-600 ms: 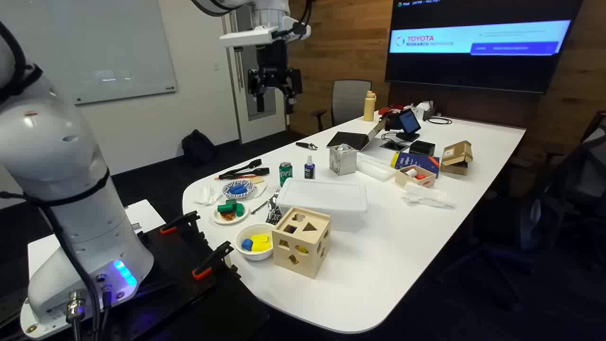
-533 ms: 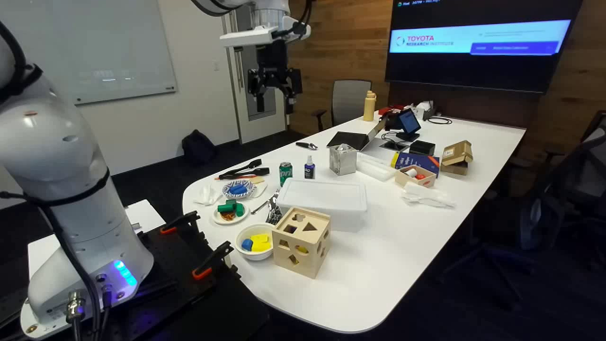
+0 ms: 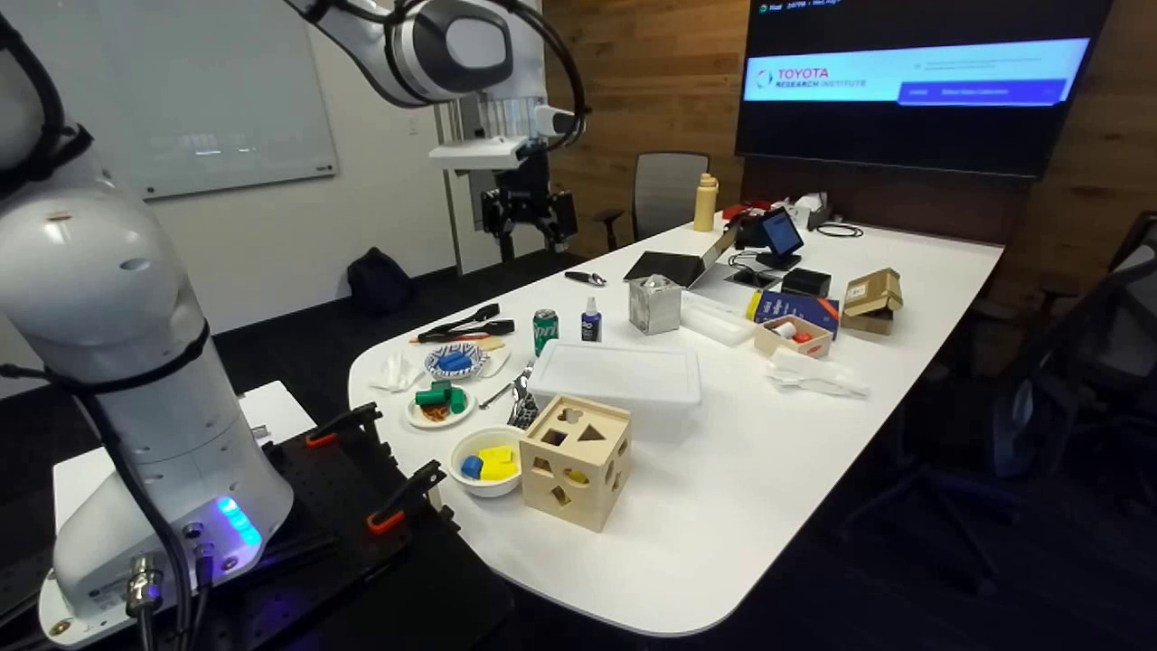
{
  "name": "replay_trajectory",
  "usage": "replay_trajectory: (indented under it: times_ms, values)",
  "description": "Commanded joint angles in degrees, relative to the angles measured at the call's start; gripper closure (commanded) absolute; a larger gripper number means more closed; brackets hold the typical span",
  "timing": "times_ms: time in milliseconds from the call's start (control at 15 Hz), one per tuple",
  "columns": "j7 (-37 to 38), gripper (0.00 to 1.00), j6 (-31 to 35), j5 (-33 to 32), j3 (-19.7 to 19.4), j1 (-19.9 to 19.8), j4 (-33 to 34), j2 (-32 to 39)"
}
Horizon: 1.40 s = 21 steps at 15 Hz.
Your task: Open the lid on the box
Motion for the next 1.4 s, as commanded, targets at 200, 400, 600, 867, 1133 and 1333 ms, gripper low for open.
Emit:
replay_trajectory:
  times_ms: [200,400,600,867,1133,1333]
  values:
    - [18.24,0.0,17.6,-14.11,4.17,-4.47,-7.08,8.0]
    - [28.25,0.0,18.5,-23.1,4.45,-5.81,-5.79,13.48]
    - [35.07,0.0,20.86,-28.71,3.07,-5.03,-4.41,19.14]
    - [39.41,0.0,23.12,-32.04,0.54,-3.38,-1.38,25.83]
    - [41.31,0.0,24.9,-33.17,-2.93,-1.88,1.33,30.24]
    - [40.65,0.0,26.4,-32.03,-4.65,-0.7,3.06,33.62]
